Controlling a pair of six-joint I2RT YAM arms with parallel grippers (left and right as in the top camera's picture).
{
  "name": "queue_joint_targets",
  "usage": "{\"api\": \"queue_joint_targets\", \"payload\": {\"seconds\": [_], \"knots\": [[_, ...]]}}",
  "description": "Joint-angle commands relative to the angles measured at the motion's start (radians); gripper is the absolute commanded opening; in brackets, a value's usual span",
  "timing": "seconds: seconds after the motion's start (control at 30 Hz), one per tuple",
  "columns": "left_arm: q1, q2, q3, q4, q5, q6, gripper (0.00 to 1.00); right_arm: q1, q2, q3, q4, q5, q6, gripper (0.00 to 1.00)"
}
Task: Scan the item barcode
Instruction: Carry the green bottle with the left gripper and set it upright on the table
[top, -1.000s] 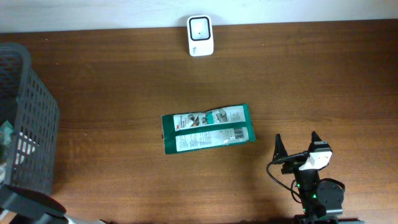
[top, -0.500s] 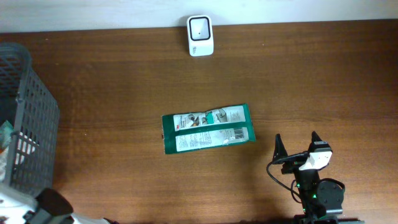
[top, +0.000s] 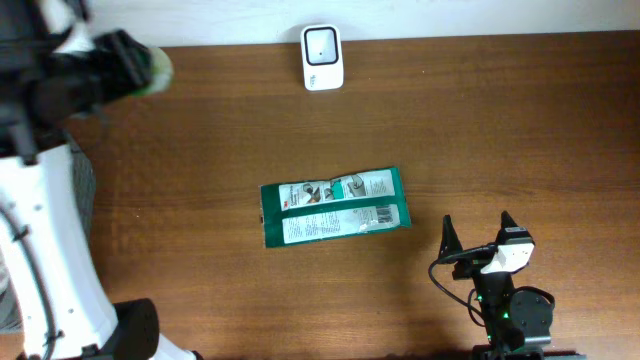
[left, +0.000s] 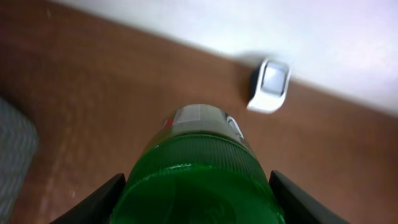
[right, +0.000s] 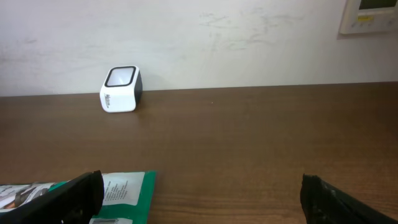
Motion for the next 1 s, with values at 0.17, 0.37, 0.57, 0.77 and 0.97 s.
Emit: {"api": "queue_joint_targets", "payload": {"seconds": [0.17,0.37,0.57,0.77,0.97], "knots": [[-0.205,0.18,-0.28,0.047,-0.173,0.016,0.56,-0.002,-0.008,-0.005,-0.004,-0.002,0.005,0.98],[-0.274,0.278,-0.47,0.185,-0.175,0.017,0.55,-0.002,-0.008,-0.005,-0.004,-0.002,0.005,0.98],[-0.313,0.339,-0.548,0.258,-0.261,0.017,0.56,-0.002,-0.008,-0.005,-0.004,-0.002,0.005,0.98],[-0.317,0.414,-0.566,0.36,-0.241,0.015,0.56,-0.002,-0.008,-0.005,-0.004,-0.002,0.005,0.98],[-0.329,0.447,-0.566,0.372,-0.146,0.015,0.56,-0.002,-0.008,-0.005,-0.004,-0.002,0.005,0.98]]}}
